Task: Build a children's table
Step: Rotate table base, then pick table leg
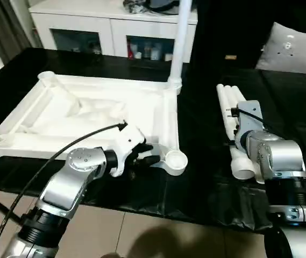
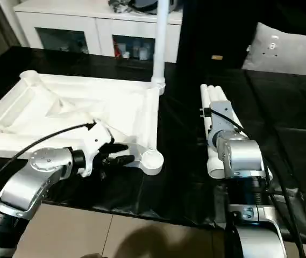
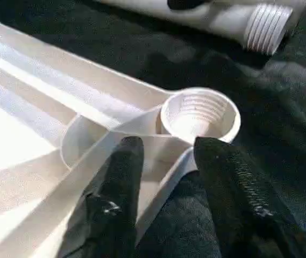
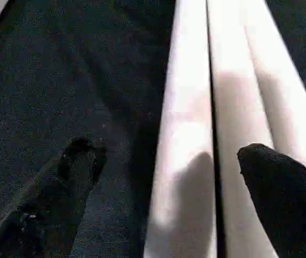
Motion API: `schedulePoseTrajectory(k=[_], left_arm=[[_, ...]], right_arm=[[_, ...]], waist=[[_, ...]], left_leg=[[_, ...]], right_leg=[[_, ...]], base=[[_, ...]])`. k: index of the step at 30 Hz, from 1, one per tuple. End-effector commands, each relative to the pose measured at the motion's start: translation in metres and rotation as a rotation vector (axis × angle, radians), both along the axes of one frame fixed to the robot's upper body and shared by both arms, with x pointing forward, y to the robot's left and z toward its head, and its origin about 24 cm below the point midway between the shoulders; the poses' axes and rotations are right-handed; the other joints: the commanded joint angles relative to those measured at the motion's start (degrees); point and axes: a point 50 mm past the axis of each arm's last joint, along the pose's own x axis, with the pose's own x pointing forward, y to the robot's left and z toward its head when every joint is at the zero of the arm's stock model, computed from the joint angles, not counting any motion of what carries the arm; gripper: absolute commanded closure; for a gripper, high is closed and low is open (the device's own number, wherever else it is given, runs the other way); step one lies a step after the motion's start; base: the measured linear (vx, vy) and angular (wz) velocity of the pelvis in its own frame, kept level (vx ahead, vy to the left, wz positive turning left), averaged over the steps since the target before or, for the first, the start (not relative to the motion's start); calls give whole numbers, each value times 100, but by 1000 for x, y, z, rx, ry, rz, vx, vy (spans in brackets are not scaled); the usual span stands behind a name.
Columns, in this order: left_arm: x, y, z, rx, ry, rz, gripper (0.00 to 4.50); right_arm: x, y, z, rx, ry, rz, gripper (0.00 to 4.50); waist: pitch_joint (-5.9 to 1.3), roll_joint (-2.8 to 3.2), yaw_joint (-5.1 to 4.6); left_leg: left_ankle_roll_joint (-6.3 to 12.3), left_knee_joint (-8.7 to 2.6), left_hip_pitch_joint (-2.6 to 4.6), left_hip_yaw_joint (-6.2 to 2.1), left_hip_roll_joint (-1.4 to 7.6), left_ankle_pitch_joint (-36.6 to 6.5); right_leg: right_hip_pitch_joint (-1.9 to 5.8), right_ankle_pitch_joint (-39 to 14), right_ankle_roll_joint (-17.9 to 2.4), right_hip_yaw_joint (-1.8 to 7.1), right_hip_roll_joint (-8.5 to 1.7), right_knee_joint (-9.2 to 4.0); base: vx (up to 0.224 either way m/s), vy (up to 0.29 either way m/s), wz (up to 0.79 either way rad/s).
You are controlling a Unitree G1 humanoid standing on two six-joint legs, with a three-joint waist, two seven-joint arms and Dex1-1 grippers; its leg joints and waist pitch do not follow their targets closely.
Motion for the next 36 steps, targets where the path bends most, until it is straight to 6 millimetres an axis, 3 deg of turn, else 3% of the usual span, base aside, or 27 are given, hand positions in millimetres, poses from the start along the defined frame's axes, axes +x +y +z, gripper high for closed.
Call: schedulePoseTrajectory(k=[1,3,9,17,28,36], left_arm=[[0,-1,5,-15,-2,-9,227],[-1,-2,6,-16,6,-22,210],[-2,-4,7,-10,19,-31,163],[-5,-6,4,5,35,-42,97],[-4,-8,5,7,27,-41,6],[-4,-9,5,11,27,-45,0]], right_arm=[[1,1,1,49,21,1,0],[-2,5,-2,74,52,14,0],[-7,8,-10,99,127,21,0],[-13,21,-19,177,202,101,0],[-15,27,-30,199,254,119,108],[-18,28,-36,209,273,119,172]], waist=[[-363,15,3],[-363,42,4],[-359,9,-1],[-368,16,8],[-360,-4,11],[-365,11,11]], left_leg=[[-209,-381,83,-73,218,-958],[-223,-380,79,-76,216,-968],[-268,-385,80,-76,214,-1015],[-243,-376,75,-77,219,-916],[-273,-381,87,-75,223,-990],[-282,-377,86,-78,218,-977]], right_leg=[[299,-955,-820,307,-424,-399],[300,-946,-825,306,-426,-397],[311,-1125,-768,307,-431,-418],[314,-989,-806,305,-433,-401],[307,-1238,-744,307,-445,-423],[305,-1228,-731,304,-440,-423]], base=[[0,0,0],[0,0,0],[0,0,0],[0,0,0],[0,0,0],[0,0,0]])
